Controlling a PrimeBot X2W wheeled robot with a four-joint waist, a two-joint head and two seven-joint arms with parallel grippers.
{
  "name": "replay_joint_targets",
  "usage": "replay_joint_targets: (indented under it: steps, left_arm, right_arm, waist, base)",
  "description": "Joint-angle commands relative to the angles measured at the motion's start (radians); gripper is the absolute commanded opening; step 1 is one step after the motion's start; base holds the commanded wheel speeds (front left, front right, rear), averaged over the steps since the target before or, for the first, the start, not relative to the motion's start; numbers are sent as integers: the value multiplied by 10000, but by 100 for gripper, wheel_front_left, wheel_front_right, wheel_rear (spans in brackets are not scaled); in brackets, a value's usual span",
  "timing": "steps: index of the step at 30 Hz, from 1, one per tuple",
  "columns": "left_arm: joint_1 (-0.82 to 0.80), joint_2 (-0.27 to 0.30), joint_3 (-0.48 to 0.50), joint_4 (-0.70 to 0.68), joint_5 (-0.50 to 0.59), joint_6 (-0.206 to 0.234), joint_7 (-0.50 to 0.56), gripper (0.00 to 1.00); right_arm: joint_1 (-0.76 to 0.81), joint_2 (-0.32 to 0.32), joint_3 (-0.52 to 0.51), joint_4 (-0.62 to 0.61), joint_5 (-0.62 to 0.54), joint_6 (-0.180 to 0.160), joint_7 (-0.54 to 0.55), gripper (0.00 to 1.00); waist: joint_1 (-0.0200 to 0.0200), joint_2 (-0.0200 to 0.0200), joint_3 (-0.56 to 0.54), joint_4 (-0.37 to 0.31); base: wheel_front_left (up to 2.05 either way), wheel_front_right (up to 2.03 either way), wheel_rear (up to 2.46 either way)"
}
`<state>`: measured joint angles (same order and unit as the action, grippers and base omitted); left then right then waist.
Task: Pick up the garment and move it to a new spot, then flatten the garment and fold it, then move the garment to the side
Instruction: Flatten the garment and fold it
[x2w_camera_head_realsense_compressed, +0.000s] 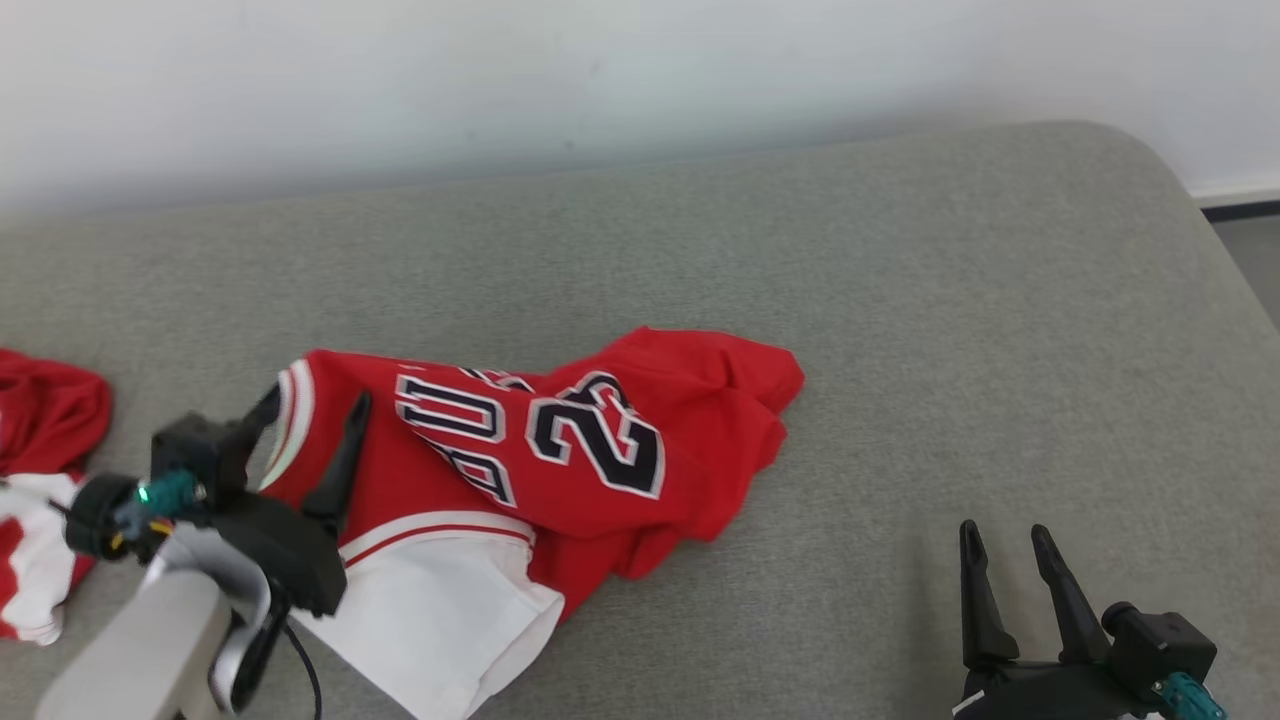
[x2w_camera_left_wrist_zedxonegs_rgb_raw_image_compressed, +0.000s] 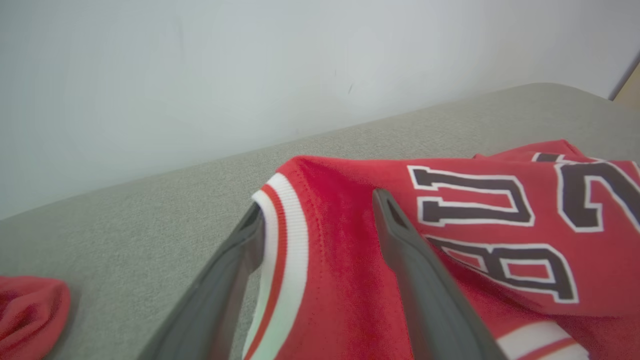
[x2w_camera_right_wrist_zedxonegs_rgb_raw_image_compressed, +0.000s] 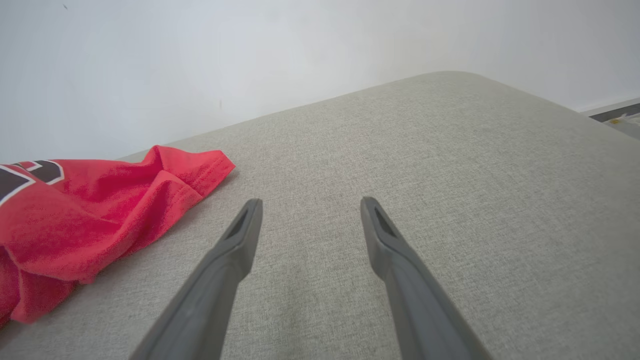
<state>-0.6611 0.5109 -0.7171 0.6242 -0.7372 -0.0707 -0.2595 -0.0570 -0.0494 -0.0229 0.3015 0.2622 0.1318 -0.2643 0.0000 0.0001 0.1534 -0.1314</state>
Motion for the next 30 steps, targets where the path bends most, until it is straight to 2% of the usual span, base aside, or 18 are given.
replay_joint_targets:
  steps: [1, 10, 18, 24, 30]
  left_arm:
    - [396, -23, 123, -223, 121, 153, -65, 100]
    - [2831, -5, 1613, -2733, 910, 1471, -56, 100]
    - [4892, -706, 2729, -4579, 1454, 2040, -50, 100]
    - [5787, -1451, 2762, -4395, 1540, 1758, -51, 100]
    - [6218, -2098, 2457, -3568, 1385, 1366, -49, 100]
  right_arm:
    - [70, -16, -3, -67, -72, -23, -14, 100]
    - [388, -15, -42, -81, -253, -23, -12, 100]
    - [611, -24, -10, -91, -253, -23, -14, 100]
    - [548, -21, 50, -59, -277, -23, -14, 100]
    - [540, -19, -4, -64, -321, -23, -14, 100]
  waist:
    - [0, -1, -197, 279]
    - [0, -1, -607, 921]
    - [0, -1, -796, 1211]
    - [0, -1, -788, 1257]
    - [0, -1, -704, 1205]
  base:
    - [0, 0, 0]
    - [0, 0, 0]
    - [0, 0, 0]
    - [0, 0, 0]
    - [0, 0, 0]
